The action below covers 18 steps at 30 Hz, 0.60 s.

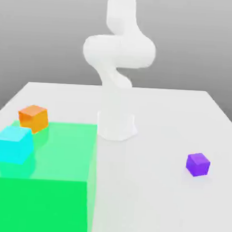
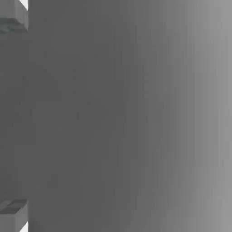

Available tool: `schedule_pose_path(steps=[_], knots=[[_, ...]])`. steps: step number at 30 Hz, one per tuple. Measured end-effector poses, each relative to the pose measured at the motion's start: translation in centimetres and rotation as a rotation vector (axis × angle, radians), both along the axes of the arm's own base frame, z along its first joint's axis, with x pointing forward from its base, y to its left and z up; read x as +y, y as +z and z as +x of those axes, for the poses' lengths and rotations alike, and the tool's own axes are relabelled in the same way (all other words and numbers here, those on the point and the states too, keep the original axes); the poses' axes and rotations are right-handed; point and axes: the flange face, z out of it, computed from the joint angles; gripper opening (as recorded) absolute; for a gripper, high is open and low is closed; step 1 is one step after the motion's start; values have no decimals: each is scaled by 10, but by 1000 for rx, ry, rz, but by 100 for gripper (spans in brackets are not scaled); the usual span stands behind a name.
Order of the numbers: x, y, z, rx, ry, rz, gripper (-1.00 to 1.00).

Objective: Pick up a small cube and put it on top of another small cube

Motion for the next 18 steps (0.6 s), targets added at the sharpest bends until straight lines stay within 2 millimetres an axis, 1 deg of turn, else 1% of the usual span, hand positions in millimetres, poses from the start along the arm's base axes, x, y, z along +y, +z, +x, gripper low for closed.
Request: schedule_pose_path(steps=[2,4,6,7,9,11,13,16,17,18], knots=[[36,-49,19,67,151,-72,0],[73,-99,29,128,302,-142,0],[109,-149,30,184,455,-210,0],[126,-174,27,210,533,-243,0],[159,-224,16,262,691,-309,0],[189,-274,-4,311,857,-377,0],[214,-324,-32,358,1029,-443,0],[239,-393,-84,424,1290,-539,0],[243,-415,-103,445,1376,-570,0],[249,-435,-127,462,1475,-605,0]])
